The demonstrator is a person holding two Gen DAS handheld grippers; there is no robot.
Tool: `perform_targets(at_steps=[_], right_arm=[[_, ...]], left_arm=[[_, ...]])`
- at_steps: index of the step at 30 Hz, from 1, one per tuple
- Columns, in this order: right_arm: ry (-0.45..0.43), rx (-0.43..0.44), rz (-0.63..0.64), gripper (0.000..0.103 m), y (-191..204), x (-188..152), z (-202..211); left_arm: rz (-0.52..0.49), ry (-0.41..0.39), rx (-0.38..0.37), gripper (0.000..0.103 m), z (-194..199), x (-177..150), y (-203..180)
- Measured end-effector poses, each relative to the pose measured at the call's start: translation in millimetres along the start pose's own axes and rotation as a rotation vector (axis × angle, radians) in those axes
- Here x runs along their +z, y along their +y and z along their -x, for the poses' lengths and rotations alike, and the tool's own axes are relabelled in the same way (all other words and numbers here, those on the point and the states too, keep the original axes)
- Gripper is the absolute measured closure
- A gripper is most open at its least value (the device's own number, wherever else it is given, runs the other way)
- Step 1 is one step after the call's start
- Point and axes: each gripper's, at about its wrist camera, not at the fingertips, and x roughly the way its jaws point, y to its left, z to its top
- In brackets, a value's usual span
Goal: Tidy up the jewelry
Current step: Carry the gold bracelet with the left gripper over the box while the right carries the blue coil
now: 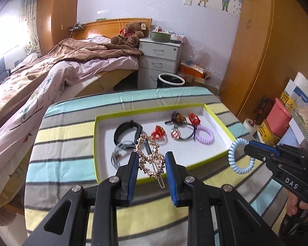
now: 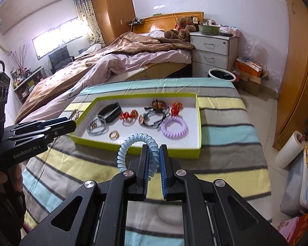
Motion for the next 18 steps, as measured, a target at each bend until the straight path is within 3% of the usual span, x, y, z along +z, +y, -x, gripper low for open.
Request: perform_targets(at_steps=[9,18], right_arm=[[0.005,-0.009,-0.030,0.093,-9,31,-28],[0.053,-0.041,-0.014,0.093,-20,49,-63]], left_arm=[[0.009,0.014,0.005,0.076,-18,13,13],[-0.021,0.076,-0.042,0.076,-47,4,-3]])
